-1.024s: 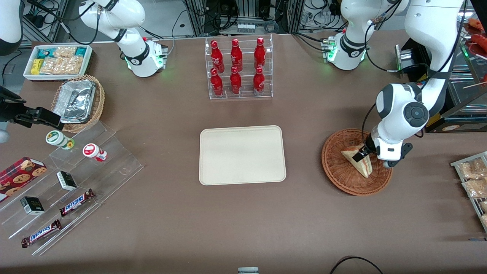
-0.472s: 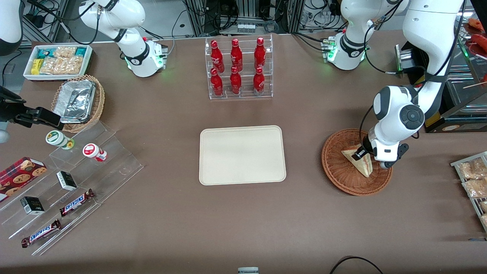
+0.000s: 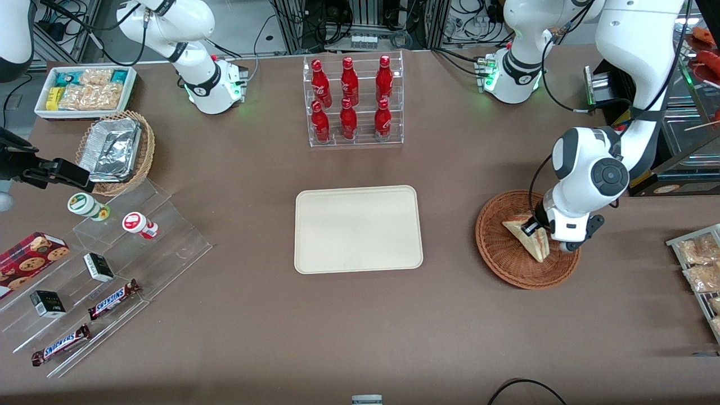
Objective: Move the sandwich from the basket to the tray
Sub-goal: 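Carry the held sandwich with the left gripper over the cream tray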
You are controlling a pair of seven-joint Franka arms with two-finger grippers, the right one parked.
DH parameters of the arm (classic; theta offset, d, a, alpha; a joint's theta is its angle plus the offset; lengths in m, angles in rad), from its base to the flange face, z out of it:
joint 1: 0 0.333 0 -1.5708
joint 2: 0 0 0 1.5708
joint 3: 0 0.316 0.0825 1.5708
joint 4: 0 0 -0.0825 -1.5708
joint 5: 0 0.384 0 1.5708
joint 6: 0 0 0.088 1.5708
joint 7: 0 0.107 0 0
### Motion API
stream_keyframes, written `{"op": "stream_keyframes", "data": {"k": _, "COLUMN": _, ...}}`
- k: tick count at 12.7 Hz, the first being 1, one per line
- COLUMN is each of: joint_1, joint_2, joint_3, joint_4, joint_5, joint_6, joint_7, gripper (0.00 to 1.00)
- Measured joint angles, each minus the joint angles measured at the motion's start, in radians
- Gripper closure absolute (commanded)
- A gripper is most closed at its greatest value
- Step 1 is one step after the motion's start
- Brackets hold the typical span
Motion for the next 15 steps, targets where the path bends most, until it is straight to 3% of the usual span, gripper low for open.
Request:
{"op": "stream_keyframes", "data": {"k": 4, "joint_1": -0.104, "joint_2": -0.002, "joint_3": -0.003, "joint_4": 0.175, "joint_5": 0.000, "joint_6": -0.202, "joint_7": 0.015, "gripper": 1.00}}
{"op": "stream_keyframes", "data": {"k": 9, "joint_1": -0.261, "joint_2": 0.034, "joint_3": -0.010, "joint_4": 0.235, "joint_5": 0.000, "joint_6": -0.212, "joint_7": 0.066, "gripper": 1.00}}
{"op": "stream_keyframes", "data": {"k": 15, "joint_1": -0.508, "joint_2": 0.279, "joint_3": -0.011, "joint_4": 0.487, "joint_5": 0.000, "joint_6": -0.211, "joint_7": -0.021, "gripper": 1.00}}
